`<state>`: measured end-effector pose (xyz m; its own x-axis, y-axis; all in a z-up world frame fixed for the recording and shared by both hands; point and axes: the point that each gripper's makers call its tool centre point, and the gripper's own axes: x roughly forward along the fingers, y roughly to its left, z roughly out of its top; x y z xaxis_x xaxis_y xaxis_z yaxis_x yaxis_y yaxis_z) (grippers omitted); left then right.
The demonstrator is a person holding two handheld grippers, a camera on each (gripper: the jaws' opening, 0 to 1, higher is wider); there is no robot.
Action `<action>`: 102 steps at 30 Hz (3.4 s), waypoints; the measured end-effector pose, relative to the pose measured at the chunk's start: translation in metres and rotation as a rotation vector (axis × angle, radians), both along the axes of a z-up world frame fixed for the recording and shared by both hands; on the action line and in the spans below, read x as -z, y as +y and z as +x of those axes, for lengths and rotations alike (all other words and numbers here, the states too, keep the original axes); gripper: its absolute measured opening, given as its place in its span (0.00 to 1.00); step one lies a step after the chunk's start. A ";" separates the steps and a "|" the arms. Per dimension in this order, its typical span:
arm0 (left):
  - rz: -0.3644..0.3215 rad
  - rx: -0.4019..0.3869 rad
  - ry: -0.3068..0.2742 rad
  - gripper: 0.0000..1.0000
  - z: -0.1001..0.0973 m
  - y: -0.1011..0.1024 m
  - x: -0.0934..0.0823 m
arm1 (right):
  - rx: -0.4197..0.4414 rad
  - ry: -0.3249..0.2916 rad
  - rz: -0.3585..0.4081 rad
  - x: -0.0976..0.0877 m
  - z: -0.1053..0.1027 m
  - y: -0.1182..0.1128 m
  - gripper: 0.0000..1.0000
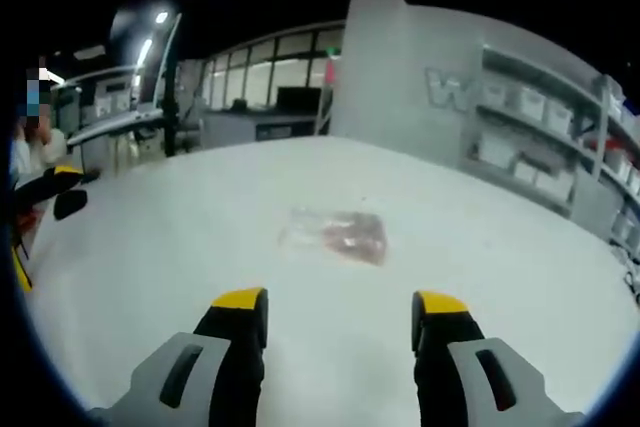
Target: Open the resealable bag by pulling the two sides of the seal apart until the entire bag opening is separated and visibly accessible.
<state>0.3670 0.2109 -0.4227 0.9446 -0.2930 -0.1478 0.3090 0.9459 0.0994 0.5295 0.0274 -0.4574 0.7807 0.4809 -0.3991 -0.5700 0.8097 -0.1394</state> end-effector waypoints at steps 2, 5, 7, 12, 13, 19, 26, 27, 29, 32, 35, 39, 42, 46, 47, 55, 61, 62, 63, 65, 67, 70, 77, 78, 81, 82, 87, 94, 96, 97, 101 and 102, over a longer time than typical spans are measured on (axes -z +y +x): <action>0.000 -0.001 0.000 0.98 0.000 0.000 0.000 | -0.002 0.000 0.000 0.000 0.001 0.001 0.57; -0.002 -0.003 0.002 0.98 0.001 0.001 0.001 | -0.005 0.000 -0.005 0.001 0.001 0.004 0.57; -0.003 -0.004 0.003 0.98 0.001 0.001 0.002 | -0.007 -0.001 -0.007 0.001 0.002 0.005 0.57; -0.005 -0.004 0.002 0.98 0.001 0.001 0.002 | -0.010 0.001 -0.010 0.002 0.004 0.005 0.57; -0.004 -0.004 0.002 0.98 0.001 0.001 0.003 | -0.011 0.002 -0.011 0.003 0.004 0.006 0.57; -0.002 -0.005 0.003 0.98 0.001 0.002 0.003 | -0.010 0.013 -0.014 0.007 0.005 0.008 0.57; 0.001 -0.006 0.001 0.98 0.000 0.003 0.001 | -0.015 0.015 -0.014 0.007 0.008 0.012 0.57; 0.001 -0.006 0.000 0.98 0.000 0.004 0.001 | -0.017 0.013 -0.014 0.007 0.009 0.012 0.57; 0.001 -0.006 -0.001 0.98 0.001 0.004 0.000 | -0.018 0.010 -0.014 0.006 0.010 0.014 0.57; 0.002 -0.006 -0.002 0.98 0.001 0.005 0.000 | -0.021 0.008 -0.013 0.005 0.012 0.016 0.57; 0.002 -0.007 -0.001 0.98 0.002 0.006 0.000 | -0.023 0.007 -0.015 0.006 0.013 0.018 0.57; 0.003 -0.009 0.001 0.98 0.002 0.006 0.001 | -0.025 0.008 -0.016 0.007 0.015 0.021 0.56; 0.004 -0.009 0.001 0.98 0.003 0.007 0.002 | -0.028 0.008 -0.017 0.007 0.018 0.022 0.56; 0.004 -0.012 -0.001 0.98 0.003 0.008 0.001 | -0.035 0.006 -0.027 0.007 0.020 0.025 0.56; 0.004 -0.012 -0.001 0.98 0.004 0.008 0.002 | -0.036 0.005 -0.026 0.007 0.021 0.026 0.56; 0.001 -0.014 0.004 0.98 0.006 0.009 0.005 | -0.043 0.010 -0.027 0.010 0.025 0.032 0.56; 0.002 -0.015 0.001 0.98 0.007 0.009 0.005 | -0.041 0.014 -0.030 0.012 0.029 0.034 0.56; 0.001 -0.015 0.000 0.98 0.007 0.010 0.005 | -0.040 0.014 -0.031 0.012 0.030 0.034 0.56; -0.001 -0.017 0.000 0.98 0.007 0.010 0.005 | -0.039 0.012 -0.031 0.012 0.030 0.034 0.56; -0.002 -0.020 -0.001 0.98 0.008 0.011 0.005 | -0.040 0.010 -0.035 0.011 0.032 0.035 0.56; -0.002 -0.021 -0.001 0.98 0.008 0.011 0.005 | -0.042 0.010 -0.038 0.011 0.033 0.036 0.56; -0.003 -0.021 -0.003 0.98 0.007 0.011 0.005 | -0.041 0.011 -0.039 0.012 0.035 0.038 0.55; -0.001 -0.024 -0.003 0.99 0.007 0.012 0.005 | -0.040 0.018 -0.041 0.015 0.039 0.040 0.55; -0.001 -0.025 -0.003 0.99 0.007 0.013 0.005 | -0.040 0.020 -0.044 0.015 0.040 0.040 0.55; 0.001 -0.028 -0.003 0.99 0.008 0.013 0.005 | -0.038 0.024 -0.046 0.016 0.042 0.039 0.55; 0.002 -0.029 -0.004 0.99 0.008 0.014 0.005 | -0.037 0.024 -0.045 0.017 0.042 0.039 0.55; 0.004 -0.026 -0.001 0.99 0.010 0.013 0.006 | -0.037 0.027 -0.048 0.018 0.049 0.039 0.54; 0.008 -0.022 0.002 0.99 0.011 0.013 0.006 | -0.040 0.028 -0.052 0.018 0.052 0.042 0.54; 0.009 -0.022 0.002 0.99 0.011 0.013 0.006 | -0.040 0.027 -0.052 0.017 0.053 0.043 0.54; 0.009 -0.020 0.001 0.99 0.011 0.013 0.006 | -0.041 0.027 -0.053 0.017 0.054 0.043 0.54; 0.014 -0.020 0.002 0.99 0.012 0.013 0.006 | -0.042 0.029 -0.057 0.019 0.055 0.044 0.54; 0.014 -0.021 0.001 0.99 0.012 0.013 0.005 | -0.041 0.029 -0.058 0.020 0.056 0.044 0.54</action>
<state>0.3788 0.2237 -0.4281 0.9502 -0.2714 -0.1531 0.2896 0.9505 0.1125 0.5851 0.0715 -0.4771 0.7486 0.4875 -0.4494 -0.6068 0.7769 -0.1679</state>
